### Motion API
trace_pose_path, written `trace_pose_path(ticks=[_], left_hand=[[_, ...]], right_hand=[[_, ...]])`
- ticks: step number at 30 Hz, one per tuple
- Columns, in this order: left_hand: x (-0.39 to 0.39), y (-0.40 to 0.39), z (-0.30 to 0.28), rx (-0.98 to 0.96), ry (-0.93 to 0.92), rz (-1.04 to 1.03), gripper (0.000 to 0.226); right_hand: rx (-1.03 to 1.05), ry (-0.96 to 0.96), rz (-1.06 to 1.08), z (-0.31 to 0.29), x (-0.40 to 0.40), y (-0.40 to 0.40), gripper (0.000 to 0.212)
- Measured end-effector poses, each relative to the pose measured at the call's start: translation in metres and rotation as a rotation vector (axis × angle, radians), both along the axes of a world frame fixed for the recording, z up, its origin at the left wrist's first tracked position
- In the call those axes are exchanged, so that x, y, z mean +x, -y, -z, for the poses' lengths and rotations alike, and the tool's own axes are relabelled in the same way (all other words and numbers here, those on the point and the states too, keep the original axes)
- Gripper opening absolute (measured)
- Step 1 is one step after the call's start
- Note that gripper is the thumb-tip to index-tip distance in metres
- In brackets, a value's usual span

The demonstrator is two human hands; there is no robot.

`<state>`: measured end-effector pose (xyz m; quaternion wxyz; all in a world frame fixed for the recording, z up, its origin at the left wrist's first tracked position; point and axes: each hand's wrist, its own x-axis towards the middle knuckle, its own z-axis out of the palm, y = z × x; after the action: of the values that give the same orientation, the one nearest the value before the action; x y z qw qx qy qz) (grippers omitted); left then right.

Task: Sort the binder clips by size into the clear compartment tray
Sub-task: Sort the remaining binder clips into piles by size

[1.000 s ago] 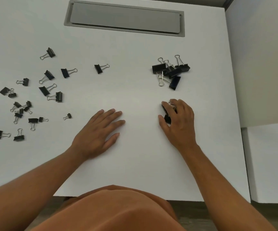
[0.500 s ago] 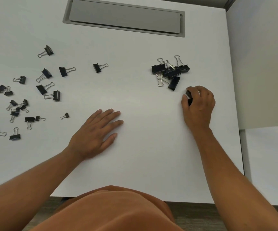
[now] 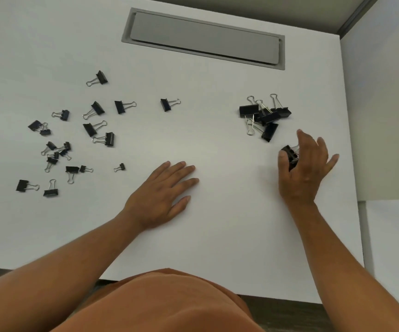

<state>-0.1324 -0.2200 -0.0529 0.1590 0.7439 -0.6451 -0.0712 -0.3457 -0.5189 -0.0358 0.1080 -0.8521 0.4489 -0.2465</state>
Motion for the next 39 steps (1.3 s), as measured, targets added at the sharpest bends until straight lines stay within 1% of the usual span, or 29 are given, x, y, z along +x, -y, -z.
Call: trace_pose_path(ticks=[2, 3, 5, 6, 7, 9, 10, 12, 14, 16, 18, 19, 21, 23, 24, 26, 28, 29, 31, 34, 35, 37, 39], left_hand=[[-0.001, -0.001, 0.000, -0.031, -0.018, -0.013, 0.049], [0.000, -0.002, 0.001, -0.048, -0.031, -0.024, 0.048], [0.000, -0.004, 0.003, -0.100, -0.047, -0.034, 0.044], [0.000, -0.004, 0.004, -0.144, -0.051, -0.031, 0.040], [0.001, -0.005, 0.004, -0.199, -0.048, -0.033, 0.035], [0.008, -0.003, -0.002, -0.296, 0.005, -0.092, 0.025], [0.018, -0.001, -0.008, -0.328, 0.054, -0.170, 0.020], [0.048, 0.005, -0.021, -0.351, 0.133, -0.385, 0.018], [0.091, 0.011, -0.030, -0.308, 0.141, -0.559, 0.024], [0.136, 0.015, -0.037, -0.176, 0.105, -0.639, 0.036], [0.173, 0.017, -0.038, -0.022, 0.075, -0.647, 0.044], [0.186, 0.018, -0.036, 0.035, 0.068, -0.632, 0.044], [0.203, 0.020, -0.030, 0.096, 0.075, -0.580, 0.037], [0.207, 0.022, -0.026, 0.086, 0.065, -0.533, 0.031], [0.208, 0.021, -0.024, 0.069, 0.032, -0.513, 0.032], [0.208, 0.018, -0.024, 0.024, -0.064, -0.460, 0.043], [0.213, 0.010, -0.027, -0.014, -0.149, -0.412, 0.058], [0.219, 0.005, -0.028, -0.035, -0.174, -0.399, 0.060], [0.236, -0.004, -0.027, -0.087, -0.216, -0.410, 0.054], [0.274, -0.017, -0.026, -0.138, -0.277, -0.493, 0.043], [0.286, -0.019, -0.027, -0.133, -0.272, -0.520, 0.044], [0.305, -0.017, -0.027, -0.063, -0.223, -0.540, 0.049], [0.316, -0.010, -0.028, 0.039, -0.174, -0.507, 0.050]], right_hand=[[-0.013, 0.117, -0.034, -0.014, 0.011, -0.020, 0.054], [0.003, 0.181, -0.086, -0.019, 0.022, -0.034, 0.051], [0.110, 0.266, -0.254, -0.026, 0.052, -0.068, 0.041], [0.172, 0.264, -0.356, -0.027, 0.071, -0.085, 0.038], [0.209, 0.230, -0.453, -0.026, 0.090, -0.100, 0.035], [0.212, 0.129, -0.591, -0.022, 0.131, -0.118, 0.033], [0.207, 0.085, -0.618, -0.020, 0.152, -0.121, 0.034], [0.217, 0.015, -0.602, -0.018, 0.193, -0.123, 0.039], [0.234, -0.068, -0.568, -0.018, 0.229, -0.121, 0.047], [0.226, -0.147, -0.597, -0.016, 0.252, -0.118, 0.051], [0.157, -0.201, -0.643, -0.010, 0.263, -0.116, 0.048], [0.109, -0.207, -0.638, -0.007, 0.266, -0.116, 0.045], [0.061, -0.201, -0.564, -0.006, 0.268, -0.120, 0.035], [0.103, -0.167, -0.494, -0.009, 0.268, -0.130, 0.026], [0.152, -0.126, -0.466, -0.011, 0.270, -0.137, 0.023], [0.191, -0.034, -0.429, -0.014, 0.276, -0.151, 0.021], [0.148, 0.015, -0.436, -0.016, 0.290, -0.165, 0.021], [0.132, 0.034, -0.455, -0.016, 0.298, -0.172, 0.021], [0.130, 0.054, -0.493, -0.015, 0.315, -0.182, 0.020], [0.166, 0.023, -0.577, -0.005, 0.329, -0.188, 0.022], [0.165, 0.003, -0.619, -0.001, 0.330, -0.188, 0.022], [0.133, -0.028, -0.690, 0.006, 0.329, -0.186, 0.021], [0.125, -0.044, -0.688, 0.010, 0.327, -0.184, 0.021]])
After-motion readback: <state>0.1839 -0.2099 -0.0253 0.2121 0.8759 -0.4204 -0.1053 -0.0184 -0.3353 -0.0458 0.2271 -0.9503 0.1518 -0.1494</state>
